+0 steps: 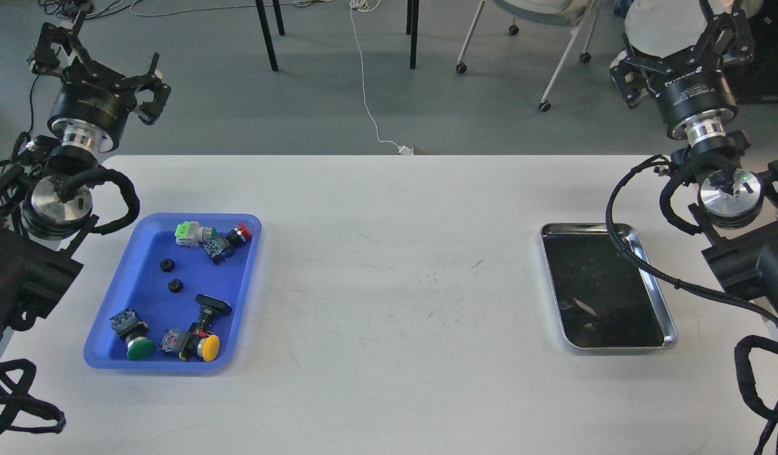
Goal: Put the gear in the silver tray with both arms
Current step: 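Move the left gripper down over the blue tray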
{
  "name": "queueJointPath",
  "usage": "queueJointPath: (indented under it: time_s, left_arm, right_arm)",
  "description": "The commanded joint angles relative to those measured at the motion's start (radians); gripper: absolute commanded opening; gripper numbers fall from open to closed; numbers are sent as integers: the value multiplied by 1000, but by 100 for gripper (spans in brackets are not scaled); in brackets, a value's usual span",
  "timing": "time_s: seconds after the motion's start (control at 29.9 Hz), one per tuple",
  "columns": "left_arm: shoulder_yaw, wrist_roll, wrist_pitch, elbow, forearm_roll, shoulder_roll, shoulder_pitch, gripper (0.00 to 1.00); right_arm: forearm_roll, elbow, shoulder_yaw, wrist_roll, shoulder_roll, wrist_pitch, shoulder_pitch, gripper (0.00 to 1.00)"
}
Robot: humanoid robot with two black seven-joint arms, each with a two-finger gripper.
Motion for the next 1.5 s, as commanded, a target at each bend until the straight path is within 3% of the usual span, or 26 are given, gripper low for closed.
queueJointPath:
  time_s: [0.0, 0.3, 0.53, 0.64, 0.87, 1.07, 1.47]
  left_arm:
    - [2, -5, -2, -1, 0, 2, 1, 98]
    - [2, 1, -2, -1, 42, 1, 7, 98]
    - [15, 67, -77, -27, 83, 28, 2, 98]
    - [28, 70, -79, -88, 122, 57, 10, 98]
    - [179, 63, -77, -342, 281, 266, 50, 98]
    - [206, 60, -54, -542, 577, 457, 97, 97]
    - [268, 35, -36, -620, 1299, 659, 220, 96]
  right_arm:
    - [0, 2, 0, 0, 2, 0, -4, 99]
    - [0, 2, 2, 0, -5, 0, -16, 99]
    - [2, 3, 2, 0, -5, 1, -37, 99]
    - [2, 3, 3, 0, -3, 1, -44, 99]
    - [2, 5, 19, 2, 6, 1, -85, 99]
    - [2, 6, 28, 2, 6, 1, -108, 99]
    - [2, 8, 31, 11, 6, 1, -128, 99]
